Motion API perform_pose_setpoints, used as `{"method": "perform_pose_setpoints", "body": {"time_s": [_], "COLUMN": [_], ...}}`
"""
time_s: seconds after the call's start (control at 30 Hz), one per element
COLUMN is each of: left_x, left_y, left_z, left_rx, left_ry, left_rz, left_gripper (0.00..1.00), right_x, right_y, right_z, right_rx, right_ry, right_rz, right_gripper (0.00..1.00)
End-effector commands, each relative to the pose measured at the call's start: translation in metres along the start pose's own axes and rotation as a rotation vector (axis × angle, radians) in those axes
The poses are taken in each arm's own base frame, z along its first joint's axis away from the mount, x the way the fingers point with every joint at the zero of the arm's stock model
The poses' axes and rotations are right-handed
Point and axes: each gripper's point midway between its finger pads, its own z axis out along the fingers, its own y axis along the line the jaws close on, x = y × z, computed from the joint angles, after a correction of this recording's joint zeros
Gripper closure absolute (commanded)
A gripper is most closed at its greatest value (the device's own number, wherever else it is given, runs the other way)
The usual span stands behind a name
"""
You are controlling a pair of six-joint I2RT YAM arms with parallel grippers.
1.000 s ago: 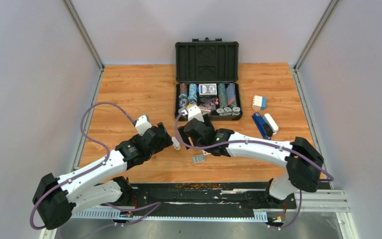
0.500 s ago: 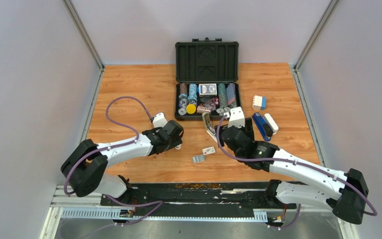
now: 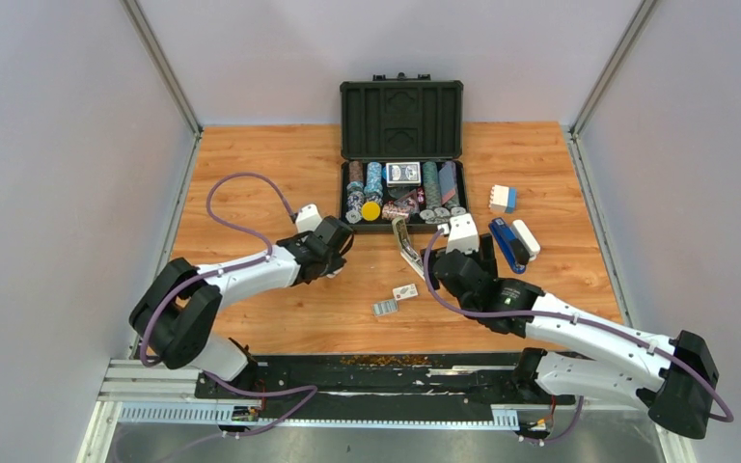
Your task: Load the staples into the stapler
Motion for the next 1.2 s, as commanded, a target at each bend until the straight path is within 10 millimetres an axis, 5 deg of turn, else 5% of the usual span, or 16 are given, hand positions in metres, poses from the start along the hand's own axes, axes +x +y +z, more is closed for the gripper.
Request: {"method": "perform_pose_setpoints", "body": {"time_s": [0.0, 0.3, 0.67, 0.93, 1.17], "left_x": [-0.019, -0.103, -0.177, -0.195, -0.183], "left_y": [0.008, -0.016, -0.056, -0.047, -0.036], "left_z": [-0.002, 0.002, 0.051, 0.087, 0.104], "left_rx": [0.04, 0.31, 0.608, 0.768, 0.747], "left_ry": [-0.036, -0.164, -0.142, -0.129, -0.097], "left_rz": [0.042, -0.021, -0.116, -0.275, -0.265], "left_gripper": [0.75, 0.79, 0.77, 0.76, 0.74], "right_x": [-0.005, 0.001, 0.009, 0.012, 0.012], "right_y": [0.001, 0.006, 0.011, 0.012, 0.016], "right_z": [-0.002, 0.0, -0.003, -0.002, -0.001], "right_rx": [-0.022, -0.043, -0.085, -0.091, -0.099], "right_ry": [-0.02, -0.002, 0.018, 0.033, 0.049], "right_rz": [0.017, 0.004, 0.004, -0.006, -0.014], "right_gripper": [0.06, 0.06, 0.06, 0.06, 0.07]}}
